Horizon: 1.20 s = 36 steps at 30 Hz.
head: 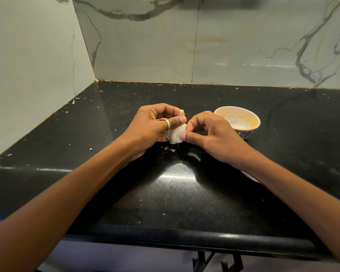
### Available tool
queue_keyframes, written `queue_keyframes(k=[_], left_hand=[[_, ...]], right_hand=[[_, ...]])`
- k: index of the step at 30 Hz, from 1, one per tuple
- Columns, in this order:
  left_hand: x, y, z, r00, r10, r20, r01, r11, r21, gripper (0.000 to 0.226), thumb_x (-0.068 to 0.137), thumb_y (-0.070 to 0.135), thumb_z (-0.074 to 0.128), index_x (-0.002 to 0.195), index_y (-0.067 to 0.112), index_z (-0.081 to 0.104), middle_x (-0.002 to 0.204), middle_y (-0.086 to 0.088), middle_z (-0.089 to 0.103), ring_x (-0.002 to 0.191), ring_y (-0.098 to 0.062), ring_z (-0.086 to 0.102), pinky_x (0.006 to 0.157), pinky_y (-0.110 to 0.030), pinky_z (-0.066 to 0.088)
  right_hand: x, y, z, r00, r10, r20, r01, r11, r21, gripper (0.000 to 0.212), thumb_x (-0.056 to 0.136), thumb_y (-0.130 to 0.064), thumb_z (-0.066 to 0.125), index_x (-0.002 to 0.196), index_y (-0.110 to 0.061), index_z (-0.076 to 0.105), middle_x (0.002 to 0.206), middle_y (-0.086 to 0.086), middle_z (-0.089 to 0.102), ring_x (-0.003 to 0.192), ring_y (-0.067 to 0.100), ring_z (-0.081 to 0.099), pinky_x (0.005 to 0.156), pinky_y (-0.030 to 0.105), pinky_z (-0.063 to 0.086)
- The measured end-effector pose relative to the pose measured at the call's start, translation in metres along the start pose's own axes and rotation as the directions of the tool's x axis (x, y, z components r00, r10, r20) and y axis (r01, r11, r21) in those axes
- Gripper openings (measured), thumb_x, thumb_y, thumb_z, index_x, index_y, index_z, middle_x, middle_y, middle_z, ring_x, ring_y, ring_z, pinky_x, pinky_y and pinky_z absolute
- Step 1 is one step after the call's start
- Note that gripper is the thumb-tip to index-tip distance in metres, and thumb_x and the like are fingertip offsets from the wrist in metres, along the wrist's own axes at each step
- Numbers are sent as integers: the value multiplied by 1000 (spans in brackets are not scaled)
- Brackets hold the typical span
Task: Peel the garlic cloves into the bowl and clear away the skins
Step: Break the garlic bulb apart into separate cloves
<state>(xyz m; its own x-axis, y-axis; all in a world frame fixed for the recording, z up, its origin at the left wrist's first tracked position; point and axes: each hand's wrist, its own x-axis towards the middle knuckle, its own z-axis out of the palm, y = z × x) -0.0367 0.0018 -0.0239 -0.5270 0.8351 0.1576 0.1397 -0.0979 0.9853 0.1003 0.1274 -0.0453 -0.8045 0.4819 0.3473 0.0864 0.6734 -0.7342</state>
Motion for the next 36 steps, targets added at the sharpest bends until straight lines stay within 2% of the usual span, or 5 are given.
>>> queue_keyframes(k=[15, 23, 28, 32, 36], left_hand=[[9, -5, -6, 989, -21, -144, 7, 995, -100, 14, 86, 16, 76, 99, 12, 71, 91, 1, 74, 92, -17, 73, 67, -41, 64], [6, -2, -3, 988, -45, -146, 28, 992, -121, 15, 87, 15, 76, 98, 11, 68, 106, -13, 73, 99, -24, 74, 63, -43, 63], [4, 0, 1, 993, -44, -106, 30, 991, -128, 18, 87, 13, 77, 93, 13, 60, 88, -6, 72, 80, -19, 75, 58, -38, 62], [1, -1, 3, 997, -36, -61, 29, 993, -110, 20, 87, 13, 76, 97, 12, 58, 82, -6, 72, 79, -22, 75, 57, -37, 62], [1, -4, 4, 999, -26, -29, 24, 997, -76, 22, 87, 12, 76, 101, 11, 60, 93, -11, 68, 85, -24, 74, 64, -40, 63]], right_hand=[[-7, -2, 1, 993, -100, 62, 109, 983, -150, 17, 83, -18, 85, 81, -26, 70, 105, -1, 55, 95, 12, 58, 77, 20, 52], [-6, -5, 0, 986, -116, -121, 92, 979, -184, 25, 81, -27, 86, 95, -21, 67, 103, -1, 63, 93, 5, 62, 73, 7, 47], [-6, -5, 5, 989, -49, -143, 36, 995, -94, 27, 86, -29, 81, 106, -16, 67, 98, -7, 72, 84, 1, 71, 73, 13, 54], [-3, -1, 9, 989, -46, -140, 38, 997, -64, 13, 91, -21, 73, 103, -15, 74, 89, -6, 76, 80, 7, 74, 79, 37, 62], [-2, 2, 9, 990, -46, -135, 39, 998, -56, 15, 91, -18, 70, 104, -15, 77, 90, -6, 78, 81, 8, 75, 79, 41, 63]])
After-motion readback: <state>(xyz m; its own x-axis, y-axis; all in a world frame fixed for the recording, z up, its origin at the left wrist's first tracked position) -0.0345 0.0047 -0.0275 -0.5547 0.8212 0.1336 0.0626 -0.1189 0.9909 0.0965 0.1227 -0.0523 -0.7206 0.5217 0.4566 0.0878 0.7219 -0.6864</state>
